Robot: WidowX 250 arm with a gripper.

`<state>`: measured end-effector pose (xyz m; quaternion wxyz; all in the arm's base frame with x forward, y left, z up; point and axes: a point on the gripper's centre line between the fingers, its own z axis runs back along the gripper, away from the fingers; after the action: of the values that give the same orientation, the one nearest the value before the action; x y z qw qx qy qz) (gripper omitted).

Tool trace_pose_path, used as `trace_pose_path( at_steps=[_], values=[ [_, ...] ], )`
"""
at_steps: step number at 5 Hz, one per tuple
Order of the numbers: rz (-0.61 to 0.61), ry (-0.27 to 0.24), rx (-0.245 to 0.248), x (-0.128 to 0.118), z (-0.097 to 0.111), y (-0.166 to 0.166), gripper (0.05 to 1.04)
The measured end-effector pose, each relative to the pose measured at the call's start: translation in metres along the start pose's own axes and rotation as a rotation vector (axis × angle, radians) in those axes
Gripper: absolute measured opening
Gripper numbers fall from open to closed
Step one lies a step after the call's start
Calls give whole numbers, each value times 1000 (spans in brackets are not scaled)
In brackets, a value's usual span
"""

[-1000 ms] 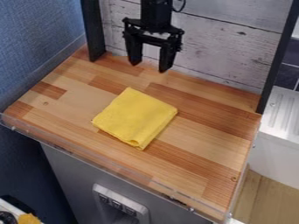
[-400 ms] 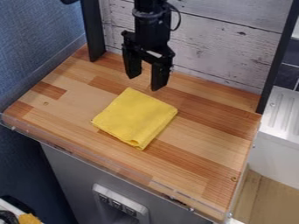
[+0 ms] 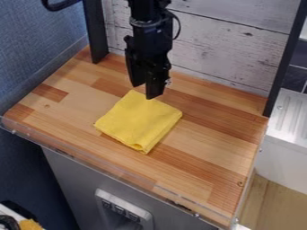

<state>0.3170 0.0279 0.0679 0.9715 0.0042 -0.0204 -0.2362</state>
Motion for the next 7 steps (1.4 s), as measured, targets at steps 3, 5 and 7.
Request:
trace_pose_path(
  at_steps=[3, 5, 7],
  values=[
    [-125, -9, -17, -5, -15, 1, 67],
    [-157, 20, -48, -10, -27, -2, 63],
    [-164, 58, -59, -14, -45, -1, 62]
  ],
)
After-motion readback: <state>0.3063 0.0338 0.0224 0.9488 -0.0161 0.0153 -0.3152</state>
